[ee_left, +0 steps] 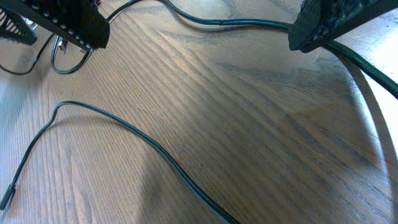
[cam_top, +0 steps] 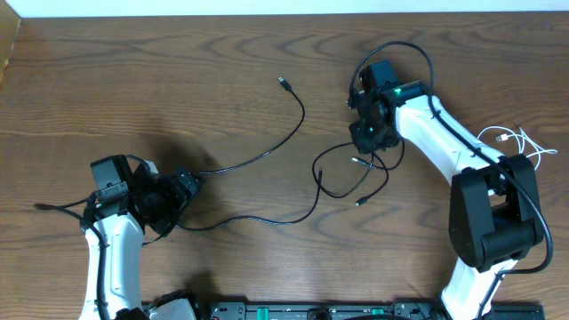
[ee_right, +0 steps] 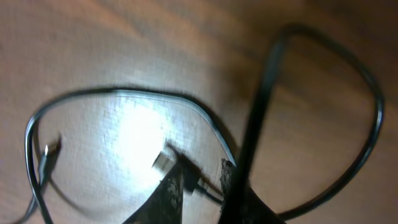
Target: Untangle cables
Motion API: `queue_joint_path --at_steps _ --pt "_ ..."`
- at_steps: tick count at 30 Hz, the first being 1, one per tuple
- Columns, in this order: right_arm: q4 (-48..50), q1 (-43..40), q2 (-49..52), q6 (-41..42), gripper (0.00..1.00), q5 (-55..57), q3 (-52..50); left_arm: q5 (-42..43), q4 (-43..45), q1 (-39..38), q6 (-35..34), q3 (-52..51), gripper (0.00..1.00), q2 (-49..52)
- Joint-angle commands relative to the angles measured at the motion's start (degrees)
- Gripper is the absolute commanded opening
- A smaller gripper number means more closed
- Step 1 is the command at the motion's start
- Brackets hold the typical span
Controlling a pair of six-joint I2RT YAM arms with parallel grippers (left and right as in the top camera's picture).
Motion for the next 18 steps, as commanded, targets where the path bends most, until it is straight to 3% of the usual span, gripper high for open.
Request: queue_joint_path --at_steps 1,4,5,6,7,18 --pt "2.27 -1.2 -0.24 1.22 0.18 -0.39 -0.39 0.7 -0.22 0.04 0.94 1.05 0.98 -0.11" --pt "4.63 -2.6 -0.24 5.29 0.2 -0.68 -0.39 0.7 -0.22 0.04 0.94 1.05 0.98 -0.11" --pt "5.16 -3.02 -0.24 6.4 0.35 -0.68 -0.39 0.7 -0.22 0.04 0.94 1.05 0.98 -0.11" --pt "5.73 -3.52 -0.24 7.85 0.72 -0.7 -0.39 0.7 -0.22 0.04 0.94 1.05 0.98 -0.11" --pt "6.05 -3.78 -0.24 8.37 0.99 -0.81 -0.39 0.7 -0.22 0.04 0.94 1.05 0.98 -0.11" --pt "9.49 -9.77 -0.24 10.54 0.99 -1.22 -0.39 0.7 -0.22 0.04 0.94 1.05 0.98 -0.11"
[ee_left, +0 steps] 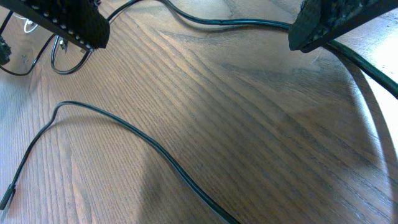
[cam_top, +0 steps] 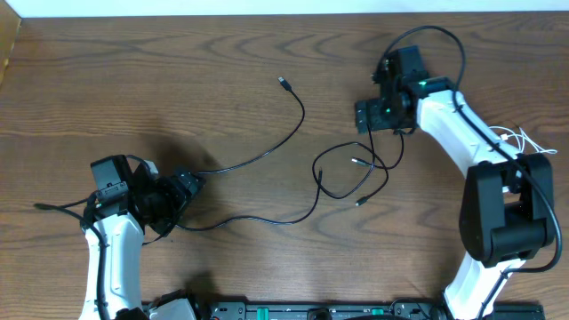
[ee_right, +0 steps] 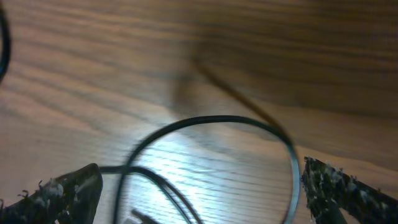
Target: Untangle cables
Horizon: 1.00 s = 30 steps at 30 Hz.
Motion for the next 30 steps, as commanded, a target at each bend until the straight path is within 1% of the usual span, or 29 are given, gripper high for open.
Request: queue_joint_path --at_steps 1,6,13,15,17,18,21,23,24,25,26,27,30 --pt "-0.46 -3.82 -0.22 3.17 0.99 -0.07 -0.37 0.7 -0.22 0.04 0.94 1.05 0.98 -0.11" --pt "-2.43 -7.41 -0.22 3.87 0.99 -0.09 -0.37 0.7 -0.22 0.04 0.94 1.05 0.98 -0.11" --pt "-5.25 -9.22 -0.22 3.91 0.99 -0.04 -0.39 0.7 -0.22 0.04 0.94 1.05 0.98 -0.11" --pt "-5.77 -9.75 -0.22 5.33 0.99 -0.07 -0.39 0.7 -0.22 0.04 0.94 1.05 0.98 -0.11" --pt "-6.12 -10.38 -0.22 6.1 0.99 -2.84 -0.39 0.7 -0.22 0.04 0.94 1.05 0.98 -0.11" --pt "-5.92 -10.58 -0.22 4.15 0.99 -6.32 -0.39 0.7 -0.22 0.04 0.94 1.05 0.98 -0.11" --pt "-5.7 -10.99 -0.22 -8.7 0.99 -22.18 -0.39 0.7 -0.22 0.04 0.94 1.05 0.98 -0.11" --pt "-6.27 -11.1 -0.22 -14.19 0.99 -28.89 -0.37 0.7 -0.22 0.04 0.94 1.05 0.98 -0.11" --pt "-6.71 -11.19 -0.24 -15.58 0.99 -30.56 -0.37 0.7 -0.22 0.04 0.94 1.05 0.98 -0.11" --pt "-7.02 -11.5 -0.44 -16.0 0.94 -30.91 -0.37 0.7 -0.22 0.04 0.94 1.05 0.98 -0.11" --pt "-7.13 -11.91 -0.57 -16.0 0.98 -30.86 -0.37 0.7 -0.22 0.04 0.94 1.05 0.98 -0.11" --pt "-7.45 -12.79 -0.87 -15.93 0.99 -30.86 -0.37 0.7 -0.22 0.04 0.94 1.05 0.98 -0.11" --pt "-7.93 -15.34 -1.68 -14.84 0.99 -30.84 -0.37 0.7 -0.22 0.04 0.94 1.05 0.98 -0.11"
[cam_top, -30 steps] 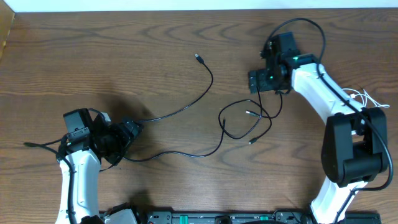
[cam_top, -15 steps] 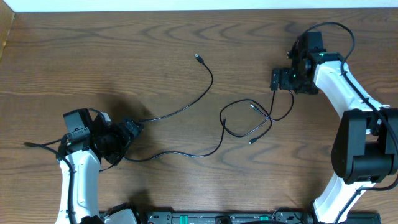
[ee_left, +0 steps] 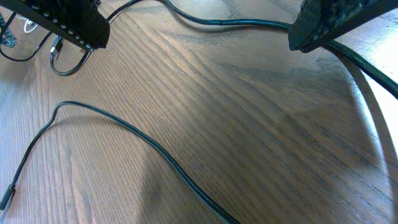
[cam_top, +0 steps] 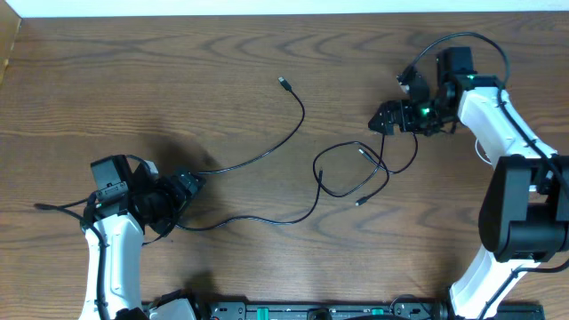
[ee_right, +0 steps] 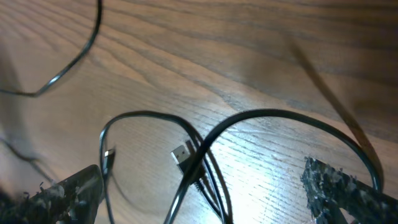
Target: Untangle cables
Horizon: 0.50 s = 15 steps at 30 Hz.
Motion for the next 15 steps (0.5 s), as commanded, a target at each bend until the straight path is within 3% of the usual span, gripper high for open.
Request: queue_joint_path --at_steps 1,7,14,15 --pt "-0.7 -4.42 -1.75 -2.01 0.99 -4.2 -0.37 0.7 -0.22 0.04 0.94 1.07 0.98 -0.11" --pt "-2.99 -9.57 -1.7 1.05 0.99 2.34 -0.79 0.7 -0.22 0.04 0.94 1.07 0.98 -0.11" --pt "-4.52 -7.61 -1.66 0.39 0.99 3.76 -2.82 0.7 -0.22 0.04 0.94 1.07 0.98 -0.11" --pt "-4.63 -6.88 -1.66 -0.59 0.95 3.78 -3.3 0.7 -0.22 0.04 0.94 1.07 0.98 -0.11"
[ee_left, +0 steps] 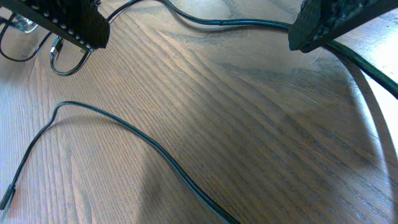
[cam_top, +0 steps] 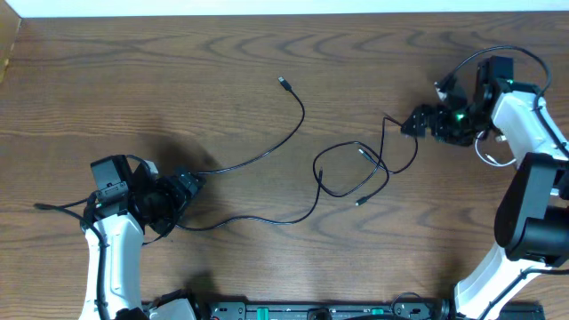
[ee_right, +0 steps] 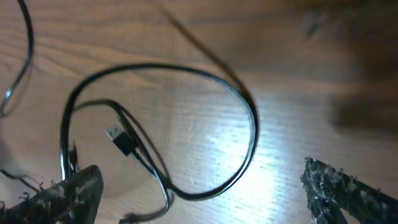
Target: Untangle cables
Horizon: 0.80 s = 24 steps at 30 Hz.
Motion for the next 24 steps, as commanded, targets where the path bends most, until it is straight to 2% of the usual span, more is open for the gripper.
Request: queue_joint_path --at_steps 1,4,6,7,10,15,24 --pt "-0.66 3.1 -1.57 -3.06 0.9 0.48 -2.23 0.7 -0.22 0.04 0.94 1.05 0.98 -0.11" --pt "-0.61 6.78 -1.57 -11.41 0.64 0.5 -5.16 0.72 -0.22 0.04 0.94 1.05 0.98 -0.11" --pt "0.07 8.63 -1.57 -15.67 0.09 0.48 -6.49 0.7 -0.22 0.04 0.94 1.05 0.98 -0.11" --pt "1.07 9.57 -1.57 -16.11 0.01 0.5 -7.04 0.7 -0.22 0.04 0.94 1.05 0.98 -0.11" --pt "3.08 12.48 -1.57 -17.59 0.02 0.92 -7.82 0.7 -0.22 0.04 0.94 1.05 0.98 -0.11" --pt "2.86 16.02 -1.57 -21.86 0.27 3.45 -8.02 0.7 -0.22 0.04 0.94 1.05 0.98 -0.11" --pt "3.91 19.37 -1.53 -22.53 0.33 7.78 -8.55 0.7 -0.22 0.04 0.94 1.05 0.98 -0.11"
